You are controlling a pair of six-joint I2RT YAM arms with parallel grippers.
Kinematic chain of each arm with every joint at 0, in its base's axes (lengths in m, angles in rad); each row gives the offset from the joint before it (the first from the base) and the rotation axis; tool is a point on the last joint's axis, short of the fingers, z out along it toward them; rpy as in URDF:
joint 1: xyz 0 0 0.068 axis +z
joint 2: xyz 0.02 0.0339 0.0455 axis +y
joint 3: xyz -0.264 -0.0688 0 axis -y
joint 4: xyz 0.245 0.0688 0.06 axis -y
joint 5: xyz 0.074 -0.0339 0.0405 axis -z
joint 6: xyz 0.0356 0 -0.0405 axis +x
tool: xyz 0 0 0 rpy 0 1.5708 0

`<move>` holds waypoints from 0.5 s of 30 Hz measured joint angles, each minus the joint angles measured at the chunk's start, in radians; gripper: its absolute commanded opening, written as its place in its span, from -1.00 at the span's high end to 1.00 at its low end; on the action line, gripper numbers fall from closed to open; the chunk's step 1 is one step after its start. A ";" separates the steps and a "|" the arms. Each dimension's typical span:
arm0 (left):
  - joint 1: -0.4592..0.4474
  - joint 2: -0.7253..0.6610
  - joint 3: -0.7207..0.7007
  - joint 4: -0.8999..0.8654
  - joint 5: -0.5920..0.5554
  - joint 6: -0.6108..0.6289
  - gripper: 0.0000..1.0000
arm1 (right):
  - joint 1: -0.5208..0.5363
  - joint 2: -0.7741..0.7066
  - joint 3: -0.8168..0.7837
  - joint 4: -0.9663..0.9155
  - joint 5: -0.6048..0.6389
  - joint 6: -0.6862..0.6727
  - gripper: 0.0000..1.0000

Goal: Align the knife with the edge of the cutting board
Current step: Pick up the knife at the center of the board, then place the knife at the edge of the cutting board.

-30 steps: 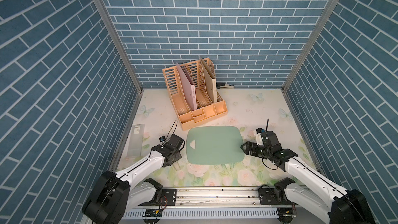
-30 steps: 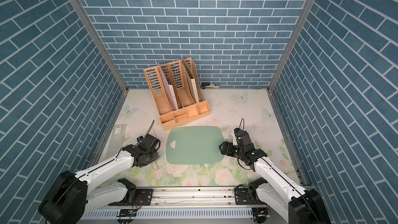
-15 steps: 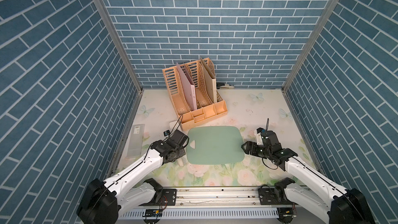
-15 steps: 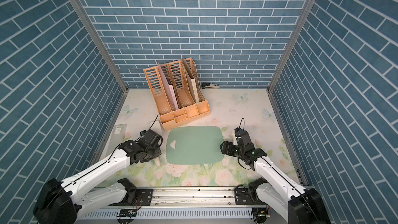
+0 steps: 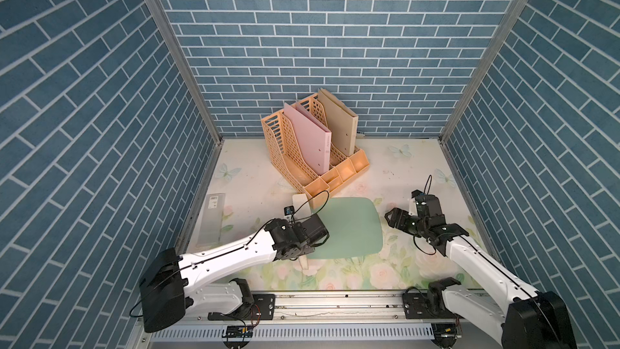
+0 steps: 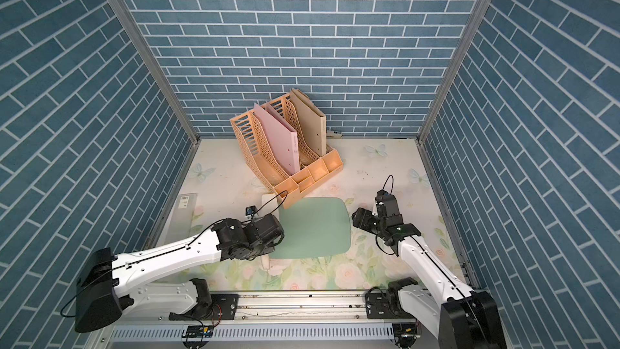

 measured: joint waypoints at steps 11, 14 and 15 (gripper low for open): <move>0.000 -0.008 -0.017 0.019 -0.002 -0.006 1.00 | -0.027 0.009 0.000 0.000 -0.019 -0.030 -0.63; -0.001 -0.046 -0.027 0.012 -0.004 -0.006 1.00 | -0.028 0.017 0.000 0.001 -0.028 -0.034 -0.62; -0.001 -0.063 -0.028 0.005 -0.004 -0.006 1.00 | -0.029 0.020 0.000 0.001 -0.030 -0.034 -0.62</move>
